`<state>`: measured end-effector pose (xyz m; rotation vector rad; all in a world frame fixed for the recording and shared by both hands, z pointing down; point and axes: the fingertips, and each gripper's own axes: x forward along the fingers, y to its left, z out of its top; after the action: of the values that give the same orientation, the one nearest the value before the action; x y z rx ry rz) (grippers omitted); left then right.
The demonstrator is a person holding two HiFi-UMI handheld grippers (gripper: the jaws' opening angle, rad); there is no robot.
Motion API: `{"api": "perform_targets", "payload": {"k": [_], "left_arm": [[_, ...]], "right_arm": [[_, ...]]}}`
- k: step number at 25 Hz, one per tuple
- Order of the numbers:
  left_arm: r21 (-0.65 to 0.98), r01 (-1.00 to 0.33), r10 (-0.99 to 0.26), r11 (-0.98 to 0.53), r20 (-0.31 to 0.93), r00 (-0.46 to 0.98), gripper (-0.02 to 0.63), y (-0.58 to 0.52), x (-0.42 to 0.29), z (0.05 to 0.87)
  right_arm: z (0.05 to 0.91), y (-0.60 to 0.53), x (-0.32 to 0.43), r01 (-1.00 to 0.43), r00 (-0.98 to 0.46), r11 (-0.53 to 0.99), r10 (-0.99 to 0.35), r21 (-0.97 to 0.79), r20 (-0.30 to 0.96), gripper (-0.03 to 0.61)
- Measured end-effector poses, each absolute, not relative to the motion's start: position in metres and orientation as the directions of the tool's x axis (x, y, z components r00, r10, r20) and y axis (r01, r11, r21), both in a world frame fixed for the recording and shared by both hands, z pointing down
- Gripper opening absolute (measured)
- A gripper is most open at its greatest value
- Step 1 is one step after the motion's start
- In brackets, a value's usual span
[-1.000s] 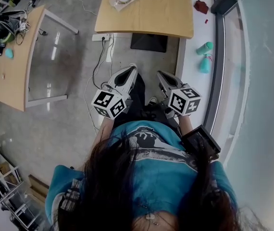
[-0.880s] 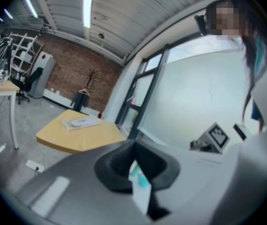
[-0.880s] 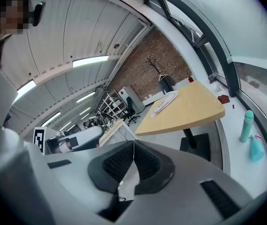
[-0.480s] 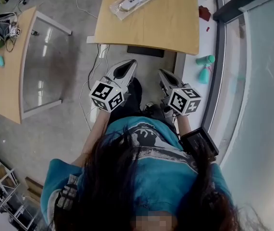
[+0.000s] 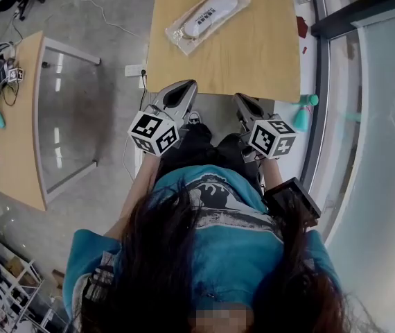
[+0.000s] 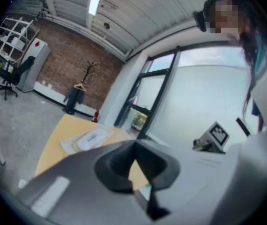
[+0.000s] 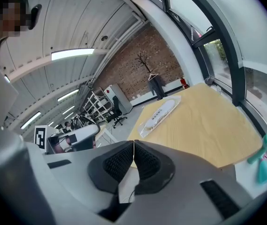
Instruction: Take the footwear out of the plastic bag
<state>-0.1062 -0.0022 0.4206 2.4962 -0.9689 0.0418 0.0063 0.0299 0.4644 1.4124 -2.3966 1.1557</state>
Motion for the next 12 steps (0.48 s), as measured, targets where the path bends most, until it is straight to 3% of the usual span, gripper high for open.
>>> {"api": "perform_targets", "payload": {"k": [12], "left_arm": [[0.506,-0.624,-0.605,-0.596,0.229,0.763,0.002,-0.078,-0.098,0.453]], "right_arm": [[0.485,-0.057,0.053,-0.847,-0.488,0.219,-0.681,-0.485,0.545,0.012]]}}
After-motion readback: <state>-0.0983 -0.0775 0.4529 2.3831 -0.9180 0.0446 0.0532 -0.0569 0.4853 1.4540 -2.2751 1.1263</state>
